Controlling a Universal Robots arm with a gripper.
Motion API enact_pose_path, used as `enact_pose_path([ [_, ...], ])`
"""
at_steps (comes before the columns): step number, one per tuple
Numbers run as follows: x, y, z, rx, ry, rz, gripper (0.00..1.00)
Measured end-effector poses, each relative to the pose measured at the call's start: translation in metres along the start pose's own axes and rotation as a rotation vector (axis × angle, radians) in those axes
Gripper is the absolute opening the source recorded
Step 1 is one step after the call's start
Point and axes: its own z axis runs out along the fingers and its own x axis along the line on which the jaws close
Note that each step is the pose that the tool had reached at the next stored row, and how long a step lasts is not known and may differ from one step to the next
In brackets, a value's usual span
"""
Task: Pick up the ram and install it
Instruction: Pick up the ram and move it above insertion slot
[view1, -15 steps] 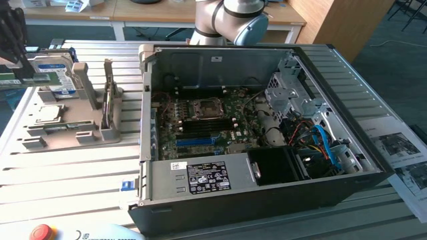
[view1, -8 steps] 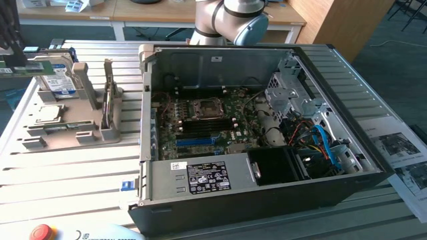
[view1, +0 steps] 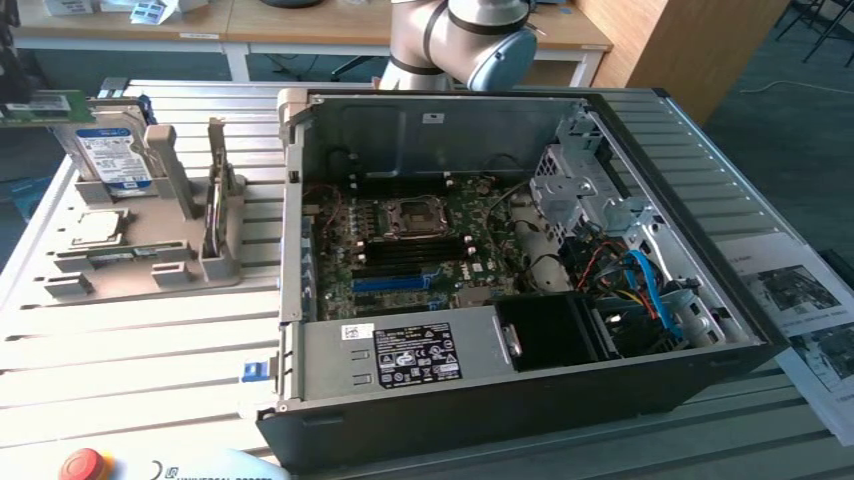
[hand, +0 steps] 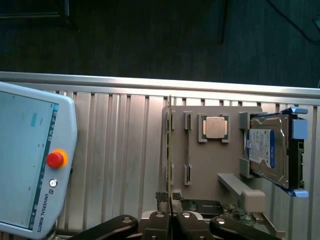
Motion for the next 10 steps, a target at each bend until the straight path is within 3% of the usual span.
enact_pose_path([
  [3,0.0002,0.0002,-0.0050,0.0000,0.0012,0.000,0.12],
  [10,0.0002,0.0001,-0.0055,-0.0001,0.0014,0.000,0.12],
])
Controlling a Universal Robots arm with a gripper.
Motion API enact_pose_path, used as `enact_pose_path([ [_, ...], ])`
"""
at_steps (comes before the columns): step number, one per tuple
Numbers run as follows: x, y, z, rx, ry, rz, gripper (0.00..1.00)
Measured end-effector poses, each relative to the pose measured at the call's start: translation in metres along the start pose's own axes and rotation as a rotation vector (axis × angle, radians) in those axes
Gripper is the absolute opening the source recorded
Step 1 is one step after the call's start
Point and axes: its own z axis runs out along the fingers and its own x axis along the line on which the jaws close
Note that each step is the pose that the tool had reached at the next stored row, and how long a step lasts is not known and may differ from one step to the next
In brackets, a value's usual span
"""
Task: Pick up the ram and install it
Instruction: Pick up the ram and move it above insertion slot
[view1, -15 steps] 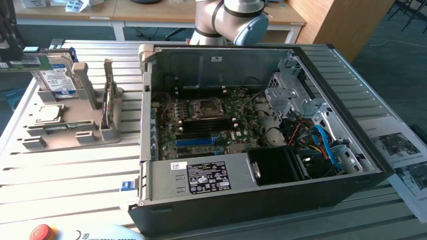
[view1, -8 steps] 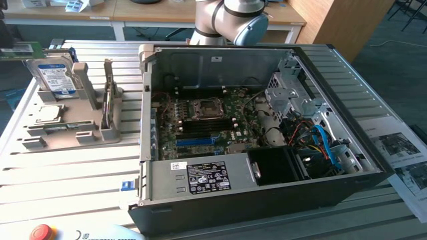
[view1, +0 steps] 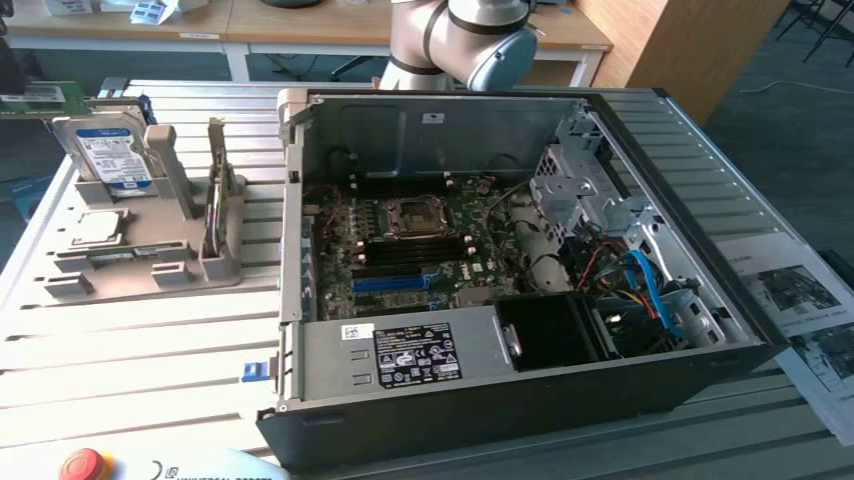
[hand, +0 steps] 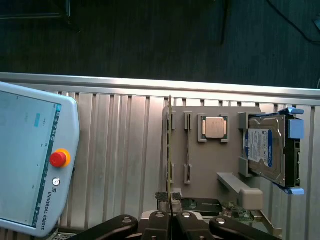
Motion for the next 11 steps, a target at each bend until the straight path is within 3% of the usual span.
enact_pose_path([
  [4,0.000,-0.0035,-0.0002,-0.0021,-0.0001,0.000,0.12],
  [11,0.001,-0.0189,-0.0007,-0.0124,-0.0004,-0.001,0.12],
])
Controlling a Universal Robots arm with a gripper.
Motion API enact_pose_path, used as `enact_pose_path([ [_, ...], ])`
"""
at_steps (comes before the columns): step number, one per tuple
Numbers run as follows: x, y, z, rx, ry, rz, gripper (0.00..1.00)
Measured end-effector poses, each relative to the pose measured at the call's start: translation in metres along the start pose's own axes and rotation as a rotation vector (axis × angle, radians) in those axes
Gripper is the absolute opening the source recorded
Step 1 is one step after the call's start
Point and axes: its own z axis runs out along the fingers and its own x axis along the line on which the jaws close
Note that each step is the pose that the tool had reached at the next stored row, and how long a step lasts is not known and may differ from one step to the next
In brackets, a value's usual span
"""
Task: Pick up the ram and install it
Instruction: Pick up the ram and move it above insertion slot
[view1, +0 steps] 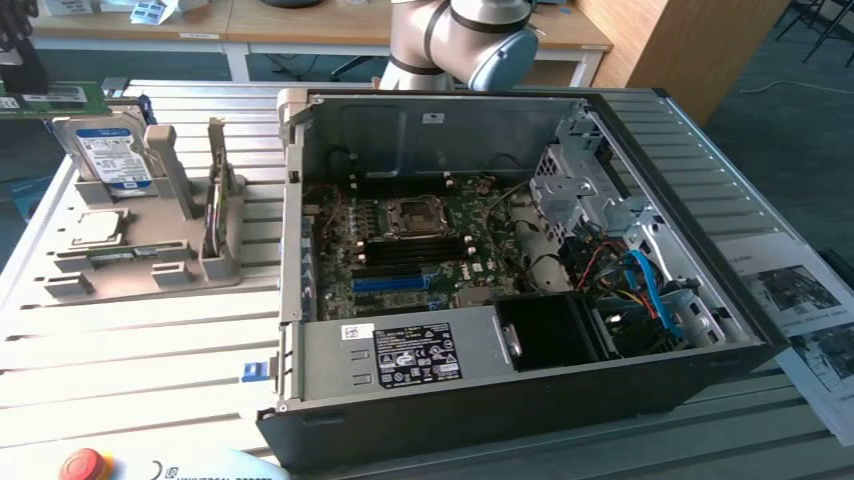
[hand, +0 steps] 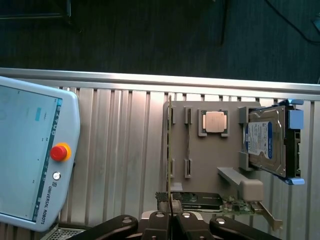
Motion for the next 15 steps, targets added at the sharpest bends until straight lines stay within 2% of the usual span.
enact_pose_path([
  [15,0.002,-0.0340,-0.0016,-0.0259,-0.0009,-0.001,0.12],
])
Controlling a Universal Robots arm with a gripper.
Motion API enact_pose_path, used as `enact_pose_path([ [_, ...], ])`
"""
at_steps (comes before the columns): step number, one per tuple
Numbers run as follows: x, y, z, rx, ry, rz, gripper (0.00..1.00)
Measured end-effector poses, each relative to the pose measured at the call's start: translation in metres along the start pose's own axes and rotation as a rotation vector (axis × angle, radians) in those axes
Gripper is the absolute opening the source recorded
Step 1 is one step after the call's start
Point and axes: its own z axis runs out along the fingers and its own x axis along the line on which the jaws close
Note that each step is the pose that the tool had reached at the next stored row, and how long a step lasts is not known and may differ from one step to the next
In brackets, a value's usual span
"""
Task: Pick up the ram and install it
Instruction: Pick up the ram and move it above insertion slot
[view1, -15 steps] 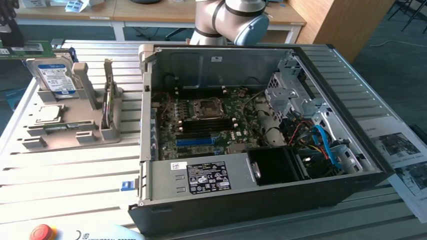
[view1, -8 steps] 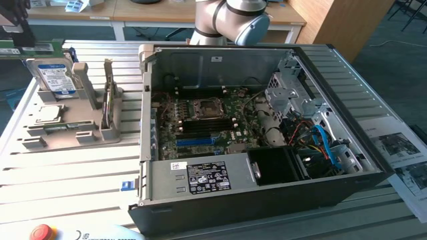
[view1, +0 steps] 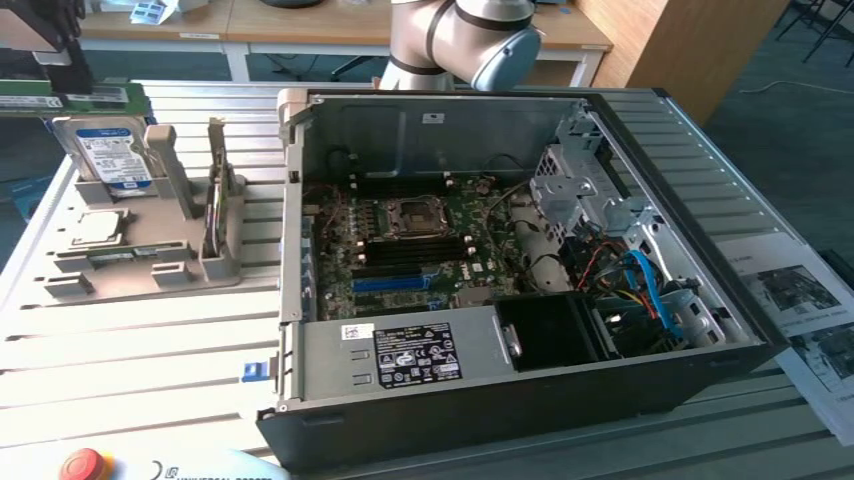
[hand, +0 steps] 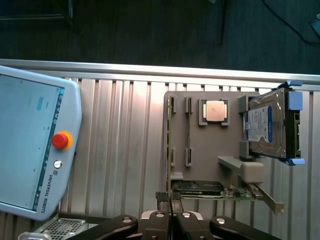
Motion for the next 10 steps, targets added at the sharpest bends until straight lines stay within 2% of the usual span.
enact_pose_path([
  [10,0.001,-0.0210,-0.0016,-0.0152,-0.0005,-0.001,0.12],
])
